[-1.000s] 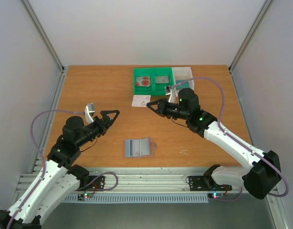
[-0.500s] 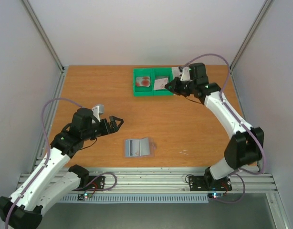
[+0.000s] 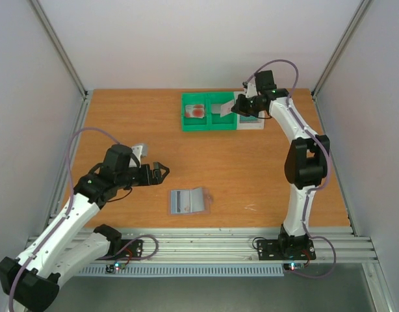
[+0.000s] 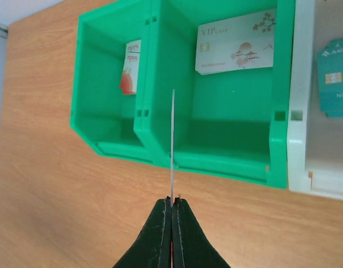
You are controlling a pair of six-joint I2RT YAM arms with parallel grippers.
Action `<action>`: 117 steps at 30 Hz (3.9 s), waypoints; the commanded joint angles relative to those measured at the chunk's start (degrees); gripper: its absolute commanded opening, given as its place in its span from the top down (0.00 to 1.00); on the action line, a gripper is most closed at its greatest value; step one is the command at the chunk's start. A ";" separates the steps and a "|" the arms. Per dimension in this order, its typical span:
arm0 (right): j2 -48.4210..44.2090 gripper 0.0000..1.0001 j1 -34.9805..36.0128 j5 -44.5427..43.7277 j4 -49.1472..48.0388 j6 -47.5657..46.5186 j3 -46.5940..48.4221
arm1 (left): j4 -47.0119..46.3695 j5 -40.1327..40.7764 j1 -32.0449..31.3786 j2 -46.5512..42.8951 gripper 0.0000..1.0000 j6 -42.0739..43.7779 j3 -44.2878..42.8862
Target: Take the credit cards out of the card holder
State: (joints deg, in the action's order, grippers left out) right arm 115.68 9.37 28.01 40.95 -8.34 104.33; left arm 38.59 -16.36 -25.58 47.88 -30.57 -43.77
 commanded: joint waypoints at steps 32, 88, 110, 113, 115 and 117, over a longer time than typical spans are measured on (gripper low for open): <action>36.04 0.98 -0.51 0.63 11.56 -0.94 44.97 | 1.14 3.12 0.01 5.93 0.01 7.08 -5.63; -18.71 0.67 15.39 1.16 0.63 18.33 -25.98 | -21.09 -20.97 -0.07 28.90 0.37 -6.92 9.30; -23.33 0.73 37.83 -3.71 -19.30 27.15 -47.11 | -31.20 -21.51 -0.10 22.00 0.40 -11.94 18.67; -21.36 0.73 37.96 -2.64 -20.18 25.59 -46.85 | -34.57 -23.01 -0.08 20.48 0.39 -13.11 20.50; -20.19 0.73 38.00 -3.13 -19.97 25.31 -46.97 | -37.36 -23.84 -0.08 20.52 0.39 -13.73 21.76; -18.87 0.73 38.13 -2.88 -21.66 25.62 -47.86 | -40.08 -24.65 -0.08 21.08 0.39 -14.38 22.42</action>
State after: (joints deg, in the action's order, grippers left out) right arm 94.80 46.96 25.41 22.37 18.35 57.01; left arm 6.90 -38.50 -25.54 69.04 -43.38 -23.18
